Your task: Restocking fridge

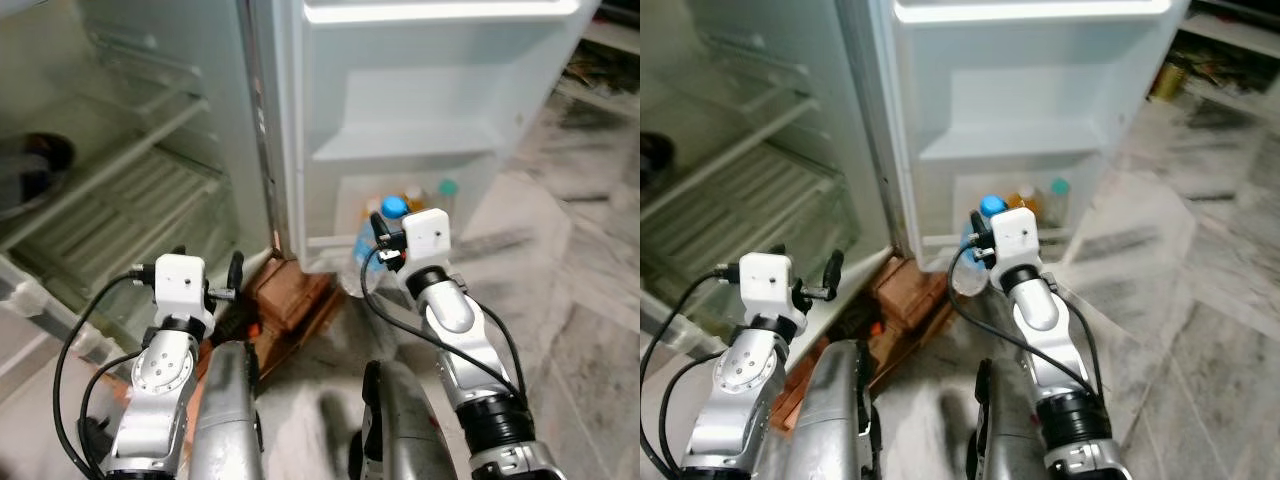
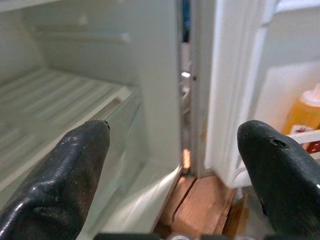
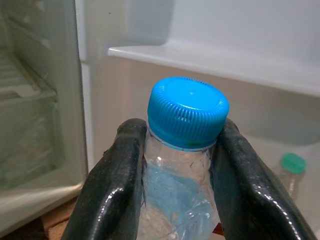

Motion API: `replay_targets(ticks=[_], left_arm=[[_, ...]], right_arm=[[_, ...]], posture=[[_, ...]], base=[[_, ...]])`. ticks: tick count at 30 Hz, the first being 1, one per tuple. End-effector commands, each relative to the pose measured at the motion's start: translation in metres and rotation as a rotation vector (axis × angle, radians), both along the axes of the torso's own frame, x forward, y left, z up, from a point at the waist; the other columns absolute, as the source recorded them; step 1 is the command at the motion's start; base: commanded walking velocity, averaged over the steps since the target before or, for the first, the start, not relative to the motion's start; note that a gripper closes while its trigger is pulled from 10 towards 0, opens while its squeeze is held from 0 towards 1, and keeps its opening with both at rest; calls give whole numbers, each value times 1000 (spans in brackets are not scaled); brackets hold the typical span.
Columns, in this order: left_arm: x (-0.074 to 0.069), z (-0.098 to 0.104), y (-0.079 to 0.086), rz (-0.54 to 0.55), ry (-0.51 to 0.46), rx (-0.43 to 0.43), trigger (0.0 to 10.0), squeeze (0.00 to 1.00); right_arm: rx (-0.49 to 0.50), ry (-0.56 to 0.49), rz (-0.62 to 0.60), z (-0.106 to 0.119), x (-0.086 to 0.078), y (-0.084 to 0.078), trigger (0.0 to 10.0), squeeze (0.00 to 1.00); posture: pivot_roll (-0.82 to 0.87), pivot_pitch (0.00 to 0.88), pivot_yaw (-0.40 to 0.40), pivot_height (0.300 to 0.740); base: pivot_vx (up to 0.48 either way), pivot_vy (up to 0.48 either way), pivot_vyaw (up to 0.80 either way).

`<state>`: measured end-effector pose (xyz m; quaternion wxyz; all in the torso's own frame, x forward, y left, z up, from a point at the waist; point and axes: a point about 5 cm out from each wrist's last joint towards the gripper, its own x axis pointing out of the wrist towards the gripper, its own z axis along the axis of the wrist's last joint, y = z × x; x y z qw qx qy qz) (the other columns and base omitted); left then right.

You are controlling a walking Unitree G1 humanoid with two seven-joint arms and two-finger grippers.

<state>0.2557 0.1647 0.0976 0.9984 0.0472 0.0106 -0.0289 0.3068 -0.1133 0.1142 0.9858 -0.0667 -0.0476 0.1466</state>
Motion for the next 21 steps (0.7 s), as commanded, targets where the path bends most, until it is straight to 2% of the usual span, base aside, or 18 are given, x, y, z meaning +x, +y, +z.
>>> replay_targets(ticks=[1, 6, 9, 10, 12, 14, 16, 17, 21], left_arm=[[0, 6, 0, 9, -21, 11, 10000, 0], [-9, 9, 0, 1, -14, 17, 10000, 0], [-15, 10, 3, -7, -6, 22, 10000, 0], [-14, 11, 2, -13, 3, 24, 10000, 0], [-15, 11, 1, -20, 7, 25, 10000, 0], [-18, 16, -4, -31, 10, 16, 10000, 0], [-24, 20, -5, -33, 7, 12, 10000, 0], [-25, 24, -3, -16, 13, 2, 10000, 0], [-35, 27, 4, 5, 31, -1, 10000, 0]], right_arm=[[-17, -78, 30, 15, 7, 5, 10000, 0], [-99, -166, 97, 23, 11, 19, 10000, 0], [-118, -174, 111, 24, 15, 26, 10000, 0], [-203, -243, 155, 32, 21, 36, 10000, 0], [-234, -284, 176, 38, 24, 42, 10000, 0], [-235, -305, 166, 43, 32, 41, 10000, 0], [-246, -324, 164, 45, 33, 40, 10000, 0], [-300, -345, 142, 46, 40, 37, 10000, 0], [-389, -397, 139, 47, 45, 38, 10000, 0]], posture=[[1, 135, -29, 556], [22, 184, 2, 556], [25, 207, 9, 556], [21, 233, 14, 556], [24, 241, 16, 556], [59, 284, 26, 556], [75, 301, 25, 556], [82, 317, 25, 556], [95, 364, 23, 556]], base=[[0, 0, 0], [0, 0, 0], [0, 0, 0], [0, 0, 0], [0, 0, 0], [0, 0, 0], [0, 0, 0], [0, 0, 0], [0, 0, 0]])
